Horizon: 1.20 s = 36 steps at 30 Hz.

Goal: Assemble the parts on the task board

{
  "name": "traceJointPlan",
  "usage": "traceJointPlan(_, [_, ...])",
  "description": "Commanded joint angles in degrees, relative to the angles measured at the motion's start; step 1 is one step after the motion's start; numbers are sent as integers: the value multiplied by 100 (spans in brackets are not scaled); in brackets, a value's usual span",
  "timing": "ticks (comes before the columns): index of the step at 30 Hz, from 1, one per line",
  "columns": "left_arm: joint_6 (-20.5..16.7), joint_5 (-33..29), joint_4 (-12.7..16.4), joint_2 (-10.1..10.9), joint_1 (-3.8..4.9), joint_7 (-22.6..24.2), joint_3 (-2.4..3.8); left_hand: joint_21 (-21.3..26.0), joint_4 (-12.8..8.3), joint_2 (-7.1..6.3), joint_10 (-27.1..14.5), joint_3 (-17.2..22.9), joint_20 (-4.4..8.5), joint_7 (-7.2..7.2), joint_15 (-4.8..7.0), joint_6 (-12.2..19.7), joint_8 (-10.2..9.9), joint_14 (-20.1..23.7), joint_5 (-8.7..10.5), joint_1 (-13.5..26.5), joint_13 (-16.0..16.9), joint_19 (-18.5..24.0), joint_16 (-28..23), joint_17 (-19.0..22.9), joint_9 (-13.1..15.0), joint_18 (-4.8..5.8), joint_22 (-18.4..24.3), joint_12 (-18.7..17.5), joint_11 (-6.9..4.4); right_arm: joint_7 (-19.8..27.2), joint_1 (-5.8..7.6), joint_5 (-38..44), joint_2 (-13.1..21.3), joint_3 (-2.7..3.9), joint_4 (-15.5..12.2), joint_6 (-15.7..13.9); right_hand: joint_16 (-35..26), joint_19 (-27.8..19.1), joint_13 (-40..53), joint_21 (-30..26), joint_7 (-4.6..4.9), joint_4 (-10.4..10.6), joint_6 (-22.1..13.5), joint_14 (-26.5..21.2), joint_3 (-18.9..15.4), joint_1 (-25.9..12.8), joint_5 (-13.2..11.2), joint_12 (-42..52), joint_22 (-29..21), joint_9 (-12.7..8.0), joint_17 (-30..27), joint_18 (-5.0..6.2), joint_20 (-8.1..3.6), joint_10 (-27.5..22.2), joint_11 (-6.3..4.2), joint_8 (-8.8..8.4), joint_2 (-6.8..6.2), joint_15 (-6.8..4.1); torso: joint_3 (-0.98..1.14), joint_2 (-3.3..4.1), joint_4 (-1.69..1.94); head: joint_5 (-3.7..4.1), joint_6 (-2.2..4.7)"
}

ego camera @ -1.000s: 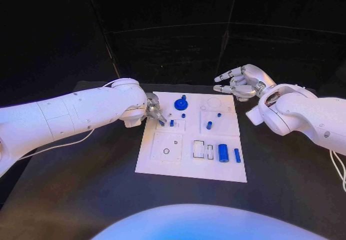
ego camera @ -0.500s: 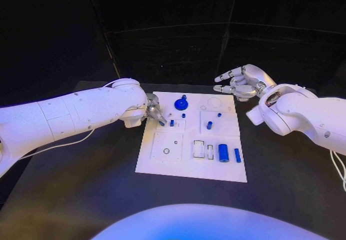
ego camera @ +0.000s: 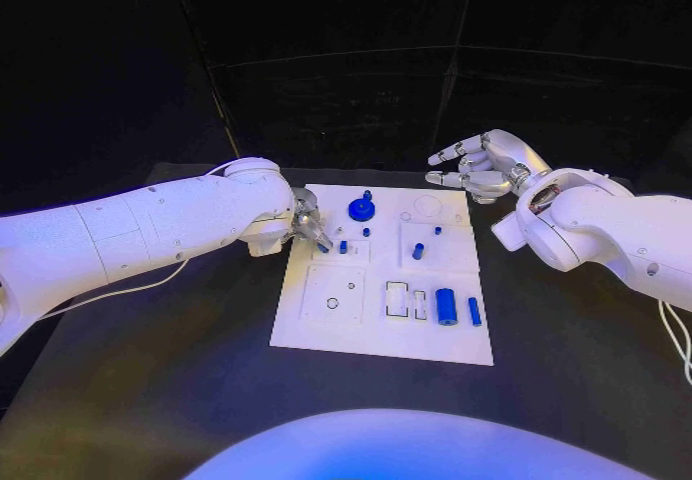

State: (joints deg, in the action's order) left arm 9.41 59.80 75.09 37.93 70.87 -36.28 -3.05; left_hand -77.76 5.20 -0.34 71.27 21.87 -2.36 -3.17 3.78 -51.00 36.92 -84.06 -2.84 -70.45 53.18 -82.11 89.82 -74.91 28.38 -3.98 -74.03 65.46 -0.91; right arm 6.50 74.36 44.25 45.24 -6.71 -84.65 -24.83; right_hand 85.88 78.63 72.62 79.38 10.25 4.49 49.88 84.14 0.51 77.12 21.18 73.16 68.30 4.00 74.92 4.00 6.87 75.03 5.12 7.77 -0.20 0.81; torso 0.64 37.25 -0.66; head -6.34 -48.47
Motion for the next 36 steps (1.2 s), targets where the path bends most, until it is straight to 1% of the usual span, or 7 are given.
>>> traceJointPlan(1, [113,23,6,-3,-18,-62,-18,-2,-3,28,19,47,18,24,47,-2,29,-594,-16,-11,7,-12,18,-1509,-2,13,-5,30,-15,19,9,12,-4,3,0,39,-14,15,5,-28,-27,28,-10,404,16,-2,34,29,-2,-7,755,46,-39,35,-24,27,8,-42,-2,0,2,3,-3])
traceJointPlan(5, [115,9,4,8,-17,-67,-18,-2,-11,30,23,72,21,29,51,-3,40,-594,-16,-15,8,-13,18,-1509,4,14,-7,31,-19,16,9,12,-5,3,1,44,-14,15,5,-28,-27,28,-10,404,16,-2,34,29,-2,-7,755,46,-39,35,-24,27,8,-42,2,-1,2,-6,-8])
traceJointPlan(9, [140,3,11,15,-16,-74,-18,1,1,57,25,119,25,27,54,2,54,-594,-16,0,0,-12,18,-1509,12,13,-6,28,-20,14,9,12,-8,3,4,46,-14,15,5,-28,-27,28,-10,404,16,-2,34,29,-2,-7,755,46,-39,35,-24,27,8,-42,-4,1,-1,-9,-6])
traceJointPlan(20, [246,-42,-1,10,-12,-98,-17,-2,33,84,31,172,27,21,54,13,73,-594,-13,47,-3,-16,18,-1509,23,16,-15,27,-16,12,9,13,-17,3,15,53,-14,15,5,-28,-27,28,-10,404,16,-2,34,29,-2,-7,755,46,-39,35,-24,27,8,-42,-3,1,-1,-6,-24])
traceJointPlan(25, [348,-48,-72,-35,-5,-129,-17,1,65,84,28,187,27,15,51,22,85,-594,-11,95,-14,-15,18,-1509,31,16,-14,21,-11,10,9,13,-23,3,19,62,-14,15,5,-28,-27,28,-10,404,16,-2,34,29,-2,-7,755,46,-39,35,-24,27,8,-42,4,0,-2,-3,-35])
traceJointPlan(31, [440,-51,-182,-112,6,-153,-18,1,86,80,26,193,26,13,49,26,93,-594,-9,128,-18,-16,18,-1509,35,17,-17,19,-9,3,9,13,-28,3,19,70,-14,15,5,-28,-27,28,-10,404,16,-2,34,29,-2,-7,755,46,-39,35,-24,27,8,-42,-2,1,-5,3,-46])
traceJointPlan(36, [483,-51,-273,-179,12,-158,-19,1,86,80,26,193,26,13,49,26,93,-594,-9,128,-18,-16,18,-1509,35,17,-17,19,-9,0,9,13,-27,3,16,72,-14,15,5,-28,-27,28,-10,404,16,-2,34,29,-2,-7,755,46,-39,35,-24,27,8,-42,1,1,-5,11,-58])
